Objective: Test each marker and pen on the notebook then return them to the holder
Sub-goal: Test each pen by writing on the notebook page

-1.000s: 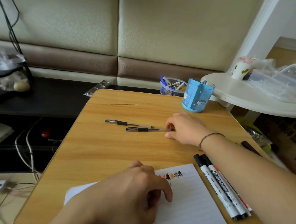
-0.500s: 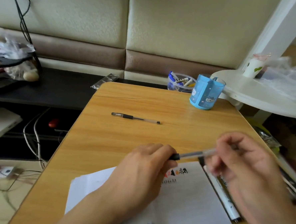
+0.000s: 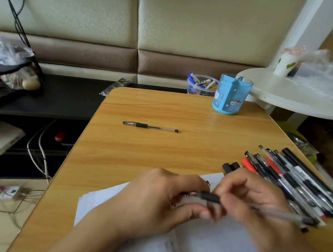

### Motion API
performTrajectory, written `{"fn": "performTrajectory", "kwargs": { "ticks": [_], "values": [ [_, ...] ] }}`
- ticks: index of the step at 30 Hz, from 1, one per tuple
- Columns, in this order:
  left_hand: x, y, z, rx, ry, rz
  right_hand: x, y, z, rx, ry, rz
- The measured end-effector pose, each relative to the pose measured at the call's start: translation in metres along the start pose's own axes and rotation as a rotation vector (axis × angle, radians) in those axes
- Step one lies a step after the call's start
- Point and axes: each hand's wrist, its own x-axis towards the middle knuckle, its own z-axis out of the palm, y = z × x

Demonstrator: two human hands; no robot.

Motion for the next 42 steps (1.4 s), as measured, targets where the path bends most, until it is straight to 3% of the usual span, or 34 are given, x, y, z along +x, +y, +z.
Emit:
{"fn": "performTrajectory", "kwargs": {
  "ticks": [5,9,15,42],
  "values": [
    [0.001,-0.006,0.006,0.377,0.025,-0.296,0.008,0.007,-0.011,-0.148,0.153,0.113],
    [0.000,-0.007,0.011,0.428,-0.044,-0.419,0.014,0.021,-0.003,-0.270,0.191,0.092],
    [0.000,-0.007,0.009,0.410,-0.080,-0.439,0.016,0.028,0.001,-0.408,0.226,0.036],
    [0.001,-0.009,0.011,0.409,-0.059,-0.424,0.019,0.031,0.001,-0.443,0.238,0.050]
  ]
}}
